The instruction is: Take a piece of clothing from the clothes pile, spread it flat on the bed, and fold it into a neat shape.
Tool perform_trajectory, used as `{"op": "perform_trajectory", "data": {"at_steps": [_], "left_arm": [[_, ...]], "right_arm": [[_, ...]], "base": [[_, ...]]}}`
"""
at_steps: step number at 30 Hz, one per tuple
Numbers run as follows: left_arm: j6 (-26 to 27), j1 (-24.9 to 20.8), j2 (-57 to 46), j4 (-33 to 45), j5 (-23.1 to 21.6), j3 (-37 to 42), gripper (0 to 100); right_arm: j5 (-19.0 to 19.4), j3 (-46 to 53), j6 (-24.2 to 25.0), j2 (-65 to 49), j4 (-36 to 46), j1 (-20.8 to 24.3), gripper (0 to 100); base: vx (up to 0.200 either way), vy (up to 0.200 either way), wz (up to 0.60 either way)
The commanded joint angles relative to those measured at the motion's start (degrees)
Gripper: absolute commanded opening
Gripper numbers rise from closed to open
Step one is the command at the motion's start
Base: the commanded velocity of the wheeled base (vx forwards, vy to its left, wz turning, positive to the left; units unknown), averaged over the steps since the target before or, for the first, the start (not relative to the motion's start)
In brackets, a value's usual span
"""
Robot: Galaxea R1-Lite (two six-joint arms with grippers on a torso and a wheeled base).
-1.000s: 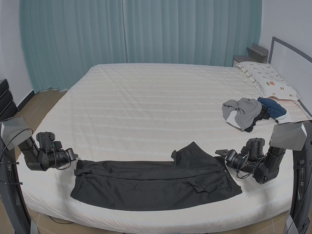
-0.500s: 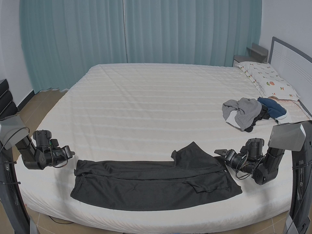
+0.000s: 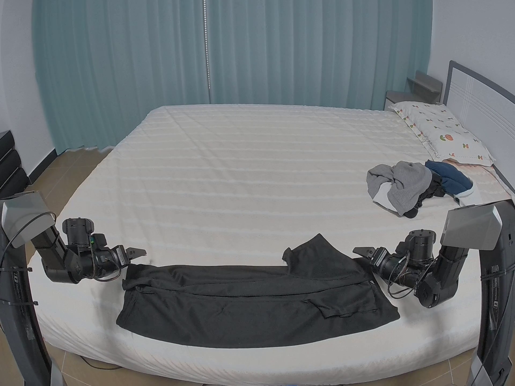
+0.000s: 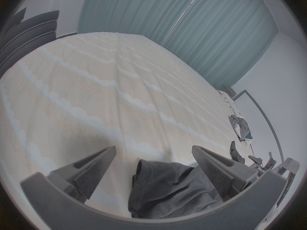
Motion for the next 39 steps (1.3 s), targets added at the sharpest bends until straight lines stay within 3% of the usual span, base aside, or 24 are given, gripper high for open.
{"op": "perform_trajectory", "data": {"at_steps": [1, 3, 4, 39], "left_arm": [[-0.01, -0.44, 0.64, -0.03, -0.03, 0.04, 100], [-0.01, -0.53, 0.64, 0.06, -0.03, 0.21, 100], [0.08, -0.71, 0.82, -0.03, -0.03, 0.74, 0], [0.70, 2.55, 0.99, -4.16, 1.02, -0.67, 0]], "right_arm": [[0.02, 1.07, -0.15, 1.10, -1.73, 0.08, 100], [0.02, 1.25, -0.24, 1.19, -2.08, 0.08, 100], [0.02, 1.25, -0.24, 1.27, -2.17, -0.01, 100], [-0.16, -4.64, -0.24, 3.74, -1.47, 0.08, 100]], "base": [[0.000, 0.000, 0.00], [0.000, 0.000, 0.00], [0.000, 0.000, 0.00], [0.000, 0.000, 0.00]]}}
